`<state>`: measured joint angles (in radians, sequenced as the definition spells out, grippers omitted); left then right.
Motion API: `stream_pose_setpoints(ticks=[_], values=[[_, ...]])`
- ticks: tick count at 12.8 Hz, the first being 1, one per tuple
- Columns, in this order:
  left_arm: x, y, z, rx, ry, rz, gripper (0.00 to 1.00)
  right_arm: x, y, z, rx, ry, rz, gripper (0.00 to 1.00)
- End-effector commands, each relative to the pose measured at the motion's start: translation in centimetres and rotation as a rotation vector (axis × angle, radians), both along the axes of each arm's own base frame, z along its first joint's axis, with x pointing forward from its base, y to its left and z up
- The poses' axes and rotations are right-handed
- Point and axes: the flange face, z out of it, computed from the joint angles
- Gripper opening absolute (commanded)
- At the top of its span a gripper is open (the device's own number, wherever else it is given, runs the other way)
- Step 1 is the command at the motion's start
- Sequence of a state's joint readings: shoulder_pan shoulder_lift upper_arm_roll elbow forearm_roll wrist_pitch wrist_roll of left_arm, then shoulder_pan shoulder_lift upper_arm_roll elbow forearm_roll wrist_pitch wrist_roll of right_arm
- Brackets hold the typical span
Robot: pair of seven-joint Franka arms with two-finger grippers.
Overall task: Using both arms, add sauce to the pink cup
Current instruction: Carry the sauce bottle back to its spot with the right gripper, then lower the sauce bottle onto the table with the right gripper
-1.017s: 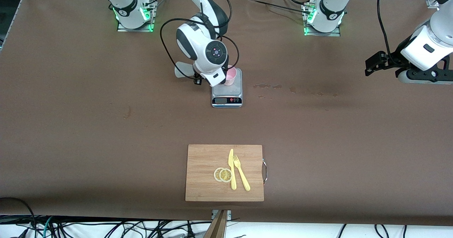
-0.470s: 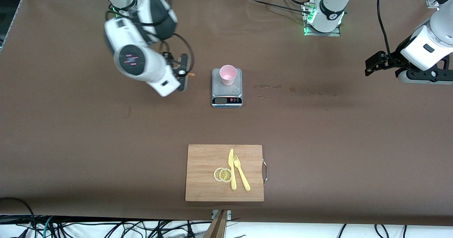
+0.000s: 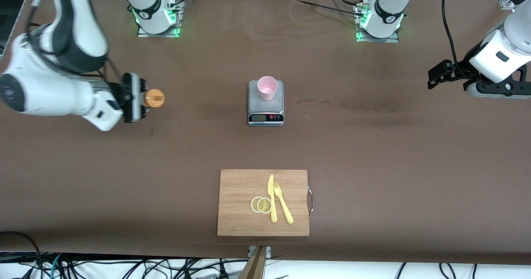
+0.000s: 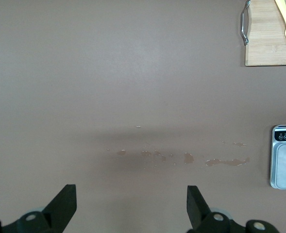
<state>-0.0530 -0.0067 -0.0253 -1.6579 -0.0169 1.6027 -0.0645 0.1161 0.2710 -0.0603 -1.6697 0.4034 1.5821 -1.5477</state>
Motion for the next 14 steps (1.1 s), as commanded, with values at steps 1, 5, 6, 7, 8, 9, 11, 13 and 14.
stream_pose_setpoints(ticks=[1, 5, 6, 7, 8, 9, 11, 13, 14], values=[[0.1, -0.2, 0.6, -0.018, 0.007, 0.002, 1.0, -1.0, -6.1, -0.9, 0.174, -0.037, 0.025, 0.42], [0.1, -0.1, 0.6, -0.018, 0.007, 0.005, 1.0, -2.3, -12.8, -5.4, 0.389, -0.104, 0.041, 0.43], [0.1, -0.1, 0.6, -0.018, 0.007, 0.005, 1.0, -2.7, -14.8, -7.0, 0.44, -0.131, 0.045, 0.43], [0.1, -0.2, 0.6, -0.018, 0.007, 0.004, 1.0, -3.0, -16.2, -8.6, 0.492, -0.146, 0.061, 0.43], [0.1, -0.2, 0.6, -0.018, 0.007, 0.004, 1.0, -3.4, -17.6, -10.1, 0.54, -0.156, 0.065, 0.43], [0.1, -0.2, 0.6, -0.018, 0.007, 0.004, 1.0, -3.7, -18.8, -11.4, 0.578, -0.172, 0.073, 0.43], [0.1, -0.1, 0.6, -0.018, 0.007, 0.005, 1.0, -4.1, -21.1, -14.7, 0.645, -0.204, 0.066, 0.43], [0.1, -0.1, 0.6, -0.018, 0.007, 0.005, 1.0, -4.3, -22.5, -18.0, 0.699, -0.225, 0.054, 0.43], [0.1, -0.1, 0.6, -0.018, 0.007, 0.005, 1.0, -4.5, -23.2, -19.5, 0.71, -0.219, 0.039, 0.43]])
